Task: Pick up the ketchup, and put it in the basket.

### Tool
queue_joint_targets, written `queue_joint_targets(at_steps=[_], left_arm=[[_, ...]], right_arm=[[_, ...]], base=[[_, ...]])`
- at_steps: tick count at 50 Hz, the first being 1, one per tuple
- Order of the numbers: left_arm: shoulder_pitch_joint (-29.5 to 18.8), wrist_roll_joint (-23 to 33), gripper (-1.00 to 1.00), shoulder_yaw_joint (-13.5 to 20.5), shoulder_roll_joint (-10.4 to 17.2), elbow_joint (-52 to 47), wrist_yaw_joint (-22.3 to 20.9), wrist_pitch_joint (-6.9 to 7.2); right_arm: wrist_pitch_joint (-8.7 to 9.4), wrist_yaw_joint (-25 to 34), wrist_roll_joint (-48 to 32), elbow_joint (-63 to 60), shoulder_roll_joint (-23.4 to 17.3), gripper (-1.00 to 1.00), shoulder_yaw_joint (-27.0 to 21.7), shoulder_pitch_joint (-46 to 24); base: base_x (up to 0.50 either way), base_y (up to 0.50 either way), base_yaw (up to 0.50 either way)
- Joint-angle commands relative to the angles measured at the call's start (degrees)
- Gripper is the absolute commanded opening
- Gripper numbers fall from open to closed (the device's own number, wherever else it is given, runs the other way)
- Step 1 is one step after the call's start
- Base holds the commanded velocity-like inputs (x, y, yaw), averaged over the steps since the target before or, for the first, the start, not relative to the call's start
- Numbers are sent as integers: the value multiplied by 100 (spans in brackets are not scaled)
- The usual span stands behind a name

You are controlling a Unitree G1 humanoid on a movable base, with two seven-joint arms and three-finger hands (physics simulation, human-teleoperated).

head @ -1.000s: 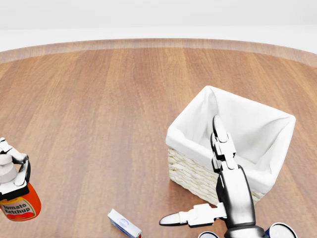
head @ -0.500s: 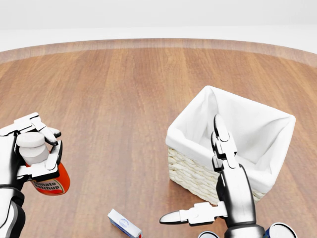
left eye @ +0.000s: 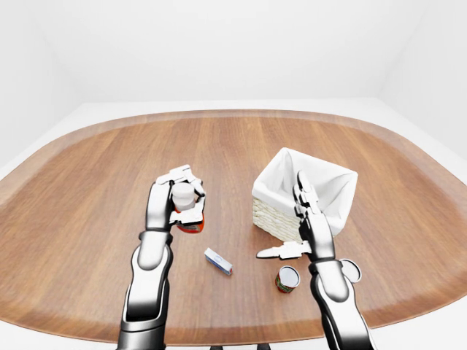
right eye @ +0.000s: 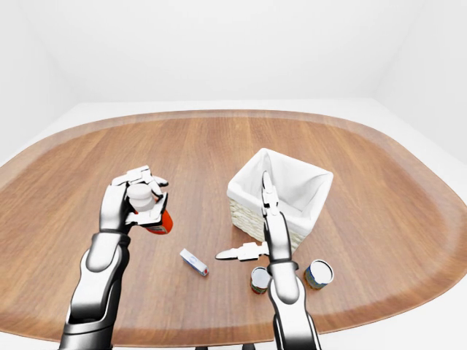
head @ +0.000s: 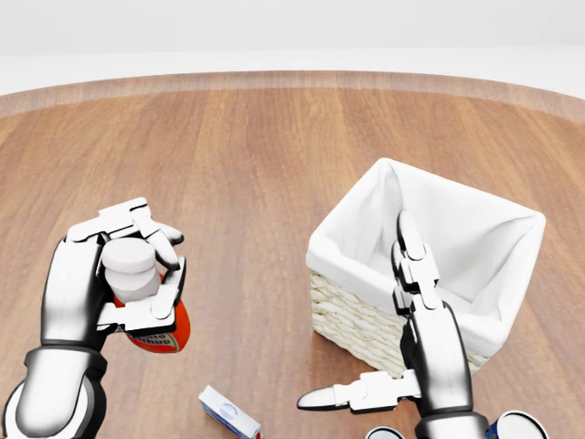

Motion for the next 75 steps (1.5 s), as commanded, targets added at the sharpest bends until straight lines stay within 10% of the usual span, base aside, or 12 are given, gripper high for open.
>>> queue_joint_targets(at_steps=[1, 48, 75], left_arm=[[-7, 153, -92, -501, -265, -513, 69, 0], [528, 1144, -91, -3163, -950, -1006, 420, 0], [695, 1325, -91, -3894, -915, -1223, 617, 0]], right_arm=[[-61, 11, -19, 109, 5, 100, 30, -26], [-29, 50, -4, -32, -7, 100, 56, 36], [-56, 30, -49, 28, -10, 100, 66, 15]], base=[[0, 0, 0], [0, 0, 0], [0, 0, 0]])
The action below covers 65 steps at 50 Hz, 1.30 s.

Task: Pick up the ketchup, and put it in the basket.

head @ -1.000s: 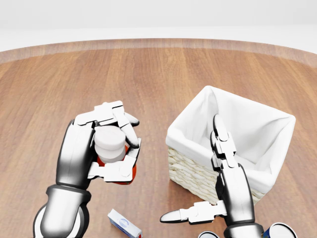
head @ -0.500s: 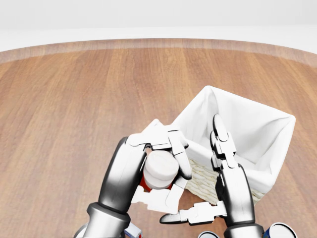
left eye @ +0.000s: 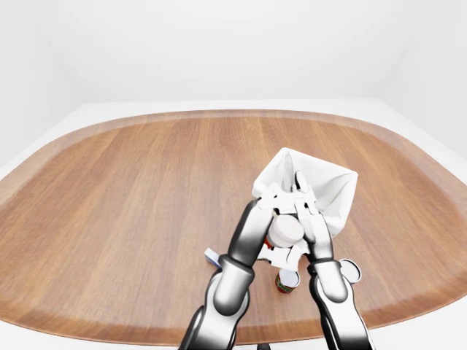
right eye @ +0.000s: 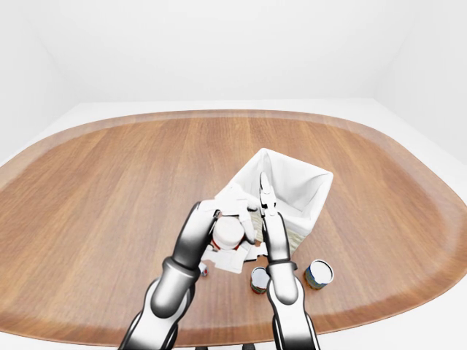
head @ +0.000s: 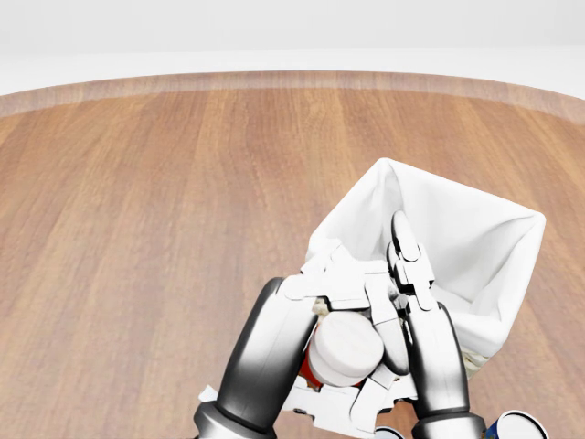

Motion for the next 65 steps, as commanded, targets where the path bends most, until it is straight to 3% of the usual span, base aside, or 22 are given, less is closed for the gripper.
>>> queue_joint_targets(at_steps=[1, 23, 24, 25, 50, 65], left_arm=[[54, -157, -91, -336, -2, -130, 336, 0], [81, -153, -91, -485, 11, -88, 394, 0], [82, -148, 6, -472, 3, -153, 398, 0], [66, -162, 100, -445, -8, -170, 398, 0], [121, -160, 100, -458, 59, -132, 454, 0], [155, -253, 100, -88, 197, -528, 342, 0]], right_arm=[[-20, 1, -10, 16, -3, 100, -8, 2], [-31, 0, -19, -21, -7, 100, -18, 20], [-217, 88, 47, -80, -36, -100, 26, 111], [-249, 97, 58, -58, -37, -100, 22, 110], [-311, 84, -8, 55, -25, -100, 36, 89], [-313, 70, -41, 82, -21, -100, 68, 74]], base=[[0, 0, 0], [0, 0, 0], [0, 0, 0], [0, 0, 0], [0, 0, 0], [0, 0, 0]])
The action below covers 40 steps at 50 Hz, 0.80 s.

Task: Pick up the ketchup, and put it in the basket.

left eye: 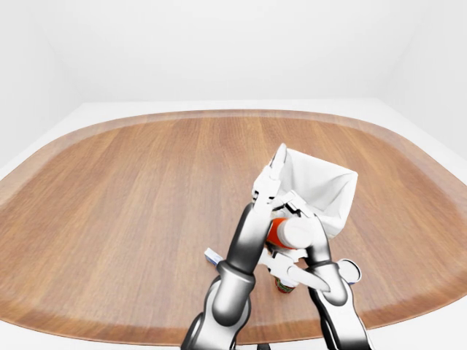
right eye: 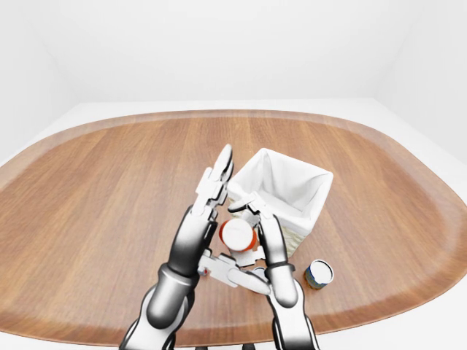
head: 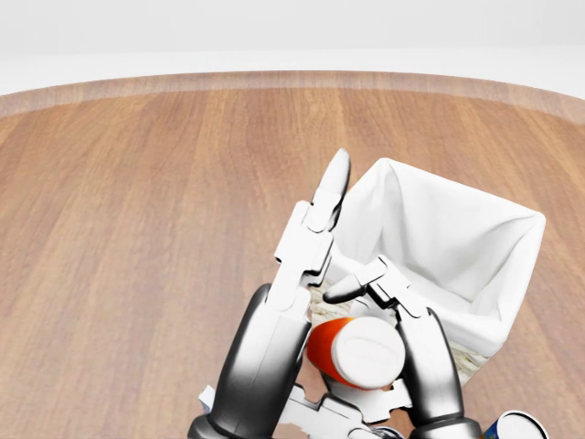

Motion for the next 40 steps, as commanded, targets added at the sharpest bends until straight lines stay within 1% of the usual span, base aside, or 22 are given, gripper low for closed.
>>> queue_joint_targets(at_steps=[1, 7, 9, 10, 13, 14, 15, 17, 23, 24, 25, 29, 33, 35, 40], left_arm=[[32, -78, 100, 248, 102, -252, -64, 0], [88, -117, 100, 437, 204, -578, -128, 0], [124, -158, 100, 559, 264, -734, -159, 0], [124, -161, 100, 561, 266, -737, -158, 0], [173, -244, 100, 761, 342, -805, -182, 0], [199, -291, 100, 878, 382, -834, -200, 0], [201, -293, 100, 885, 384, -836, -203, 0], [229, -396, 100, 1110, 422, -880, -244, 0], [315, -577, 100, 1498, 488, -1047, -302, 0], [388, -660, 100, 1671, 555, -1058, -335, 0], [419, -706, 100, 1749, 555, -1048, -326, 0], [631, -947, 100, 2147, 643, -916, -379, 0], [721, -1094, 100, 2489, 666, -746, -436, 0], [769, -1193, 100, 2770, 697, -622, -501, 0], [896, -1338, 100, 3135, 667, -440, -646, 0]], right_arm=[[-24, -280, -141, -28, 11, -100, 19, -8], [-32, -283, -141, 14, 16, -100, 11, -34], [-63, -286, -146, 50, 15, -100, 13, -36], [-64, -286, -147, 50, 15, -100, 13, -36], [-45, -287, -152, 16, 15, -100, 17, -25], [-34, -288, -152, 6, 15, -100, 17, -23], [-33, -288, -152, 6, 15, -100, 17, -23], [-56, -290, -151, 25, 11, -100, 11, -22], [-33, -294, -150, -33, 11, -100, 4, -5], [-24, -288, -144, -69, 3, -100, -6, 11], [-16, -286, -143, -80, 3, -100, -8, 13], [-32, -298, -154, -64, 6, -100, -8, 16], [-27, -306, -171, -88, 5, -100, 20, 35], [-21, -309, -173, -86, 4, -100, 24, 30], [-56, -323, -194, 9, 12, -100, 40, -9]], base=[[0, 0, 0], [0, 0, 0], [0, 0, 0], [0, 0, 0], [0, 0, 0], [0, 0, 0], [0, 0, 0], [0, 0, 0], [0, 0, 0], [0, 0, 0], [0, 0, 0], [0, 0, 0], [0, 0, 0], [0, 0, 0], [0, 0, 0]])
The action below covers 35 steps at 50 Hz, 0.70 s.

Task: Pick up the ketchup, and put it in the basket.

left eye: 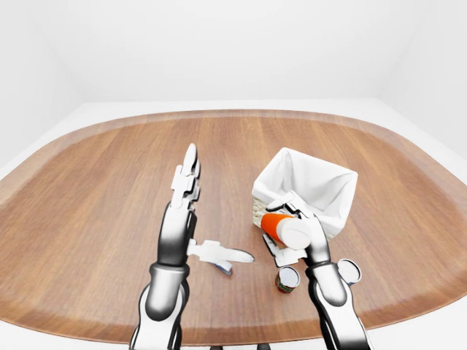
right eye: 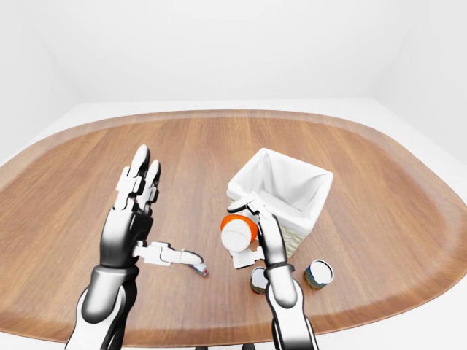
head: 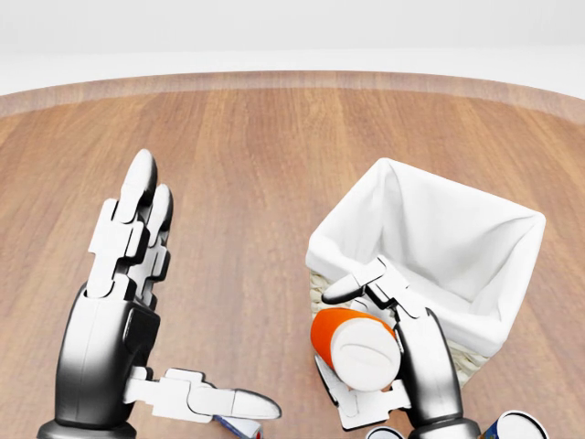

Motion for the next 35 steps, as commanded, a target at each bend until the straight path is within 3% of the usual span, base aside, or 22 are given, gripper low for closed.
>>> queue_joint_targets(at_steps=[1, 8, 18, 24, 29, 35], left_arm=[[292, -375, 100, 945, 70, 347, -241, 0], [311, -562, 100, 1439, 35, 968, -352, -7], [397, -760, 100, 1953, 3, 1160, -543, -219], [399, -778, 100, 2069, -19, 1418, -593, -411], [413, -784, 100, 2094, -32, 1357, -602, -356], [452, -765, 100, 2074, -46, 1399, -608, -428]], right_arm=[[-37, -302, -166, 10, 12, -100, 14, -14], [-25, -304, -196, -7, 9, -100, 38, -10], [-63, -330, -232, 66, 14, -100, 33, -38], [-57, -332, -233, 77, 18, -100, 28, -49], [-40, -333, -248, 51, 18, -100, 43, -36], [-27, -311, -241, 27, 11, -100, 63, -18]], base=[[0, 0, 0], [0, 0, 0], [0, 0, 0], [0, 0, 0], [0, 0, 0], [0, 0, 0]])
